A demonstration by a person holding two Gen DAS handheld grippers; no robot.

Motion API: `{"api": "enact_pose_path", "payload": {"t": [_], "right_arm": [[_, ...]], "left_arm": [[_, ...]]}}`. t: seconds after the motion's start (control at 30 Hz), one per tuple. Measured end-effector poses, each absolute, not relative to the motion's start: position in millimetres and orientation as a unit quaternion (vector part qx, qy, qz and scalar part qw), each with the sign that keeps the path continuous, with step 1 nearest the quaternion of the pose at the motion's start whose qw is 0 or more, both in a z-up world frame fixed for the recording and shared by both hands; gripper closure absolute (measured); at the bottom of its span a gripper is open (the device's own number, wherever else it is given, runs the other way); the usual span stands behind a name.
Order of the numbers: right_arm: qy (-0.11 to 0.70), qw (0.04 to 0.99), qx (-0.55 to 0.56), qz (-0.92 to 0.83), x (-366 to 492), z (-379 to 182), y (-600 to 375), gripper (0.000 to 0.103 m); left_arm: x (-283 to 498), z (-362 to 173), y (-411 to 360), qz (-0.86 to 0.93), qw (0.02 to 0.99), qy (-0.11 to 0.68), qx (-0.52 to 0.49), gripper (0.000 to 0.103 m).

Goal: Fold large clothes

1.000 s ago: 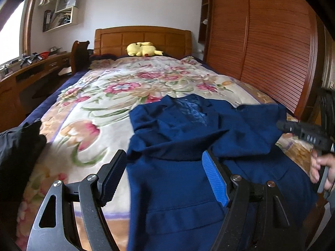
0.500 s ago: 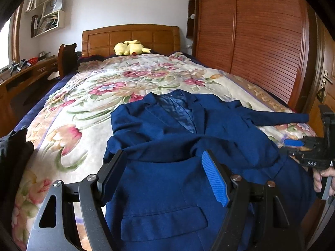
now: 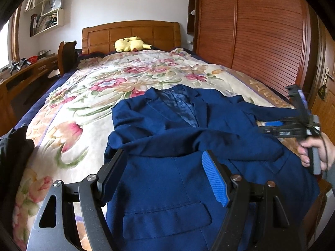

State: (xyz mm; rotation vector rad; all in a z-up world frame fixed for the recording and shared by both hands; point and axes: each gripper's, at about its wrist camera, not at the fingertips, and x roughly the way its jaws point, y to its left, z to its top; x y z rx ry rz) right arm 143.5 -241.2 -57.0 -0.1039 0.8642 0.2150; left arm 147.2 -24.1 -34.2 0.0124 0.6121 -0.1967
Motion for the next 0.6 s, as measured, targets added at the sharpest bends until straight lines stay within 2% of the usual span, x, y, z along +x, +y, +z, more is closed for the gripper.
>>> {"api": "enact_pose_path", "payload": {"t": [0.17,0.2,0.23,0.3,0.33,0.43,0.6], "right_arm": [[0.474,0.873,-0.074,0.084,176.6,-83.7,-236.3,0.052],[0.474,0.872,-0.075,0.092,177.5,-85.0,-234.3,0.061],[0.473,0.872,-0.074,0.104,176.8,-84.6,-232.1,0.065],[0.47,0.871,-0.081,0.117,174.4,-81.8,-225.7,0.086],[0.465,0.872,-0.094,0.121,171.7,-79.0,-221.3,0.091],[0.433,0.885,-0.119,0.122,163.9,-63.4,-218.0,0.093],[0.328,0.932,-0.129,0.082,148.2,-3.1,-227.1,0.094]], "left_arm": [[146.6,-34.6,-24.9,-0.098,0.948,0.302,0.009,0.028],[146.4,-34.6,-24.4,-0.098,0.948,0.303,0.009,0.028],[146.2,-34.2,-24.0,-0.098,0.948,0.303,0.008,0.028],[145.9,-33.7,-23.3,-0.098,0.948,0.302,0.008,0.028],[145.9,-33.4,-22.8,-0.098,0.948,0.301,0.008,0.028],[145.1,-32.1,-20.6,-0.096,0.949,0.3,0.003,0.028],[143.9,-31.1,-19.2,-0.093,0.951,0.296,0.004,0.028]]}}
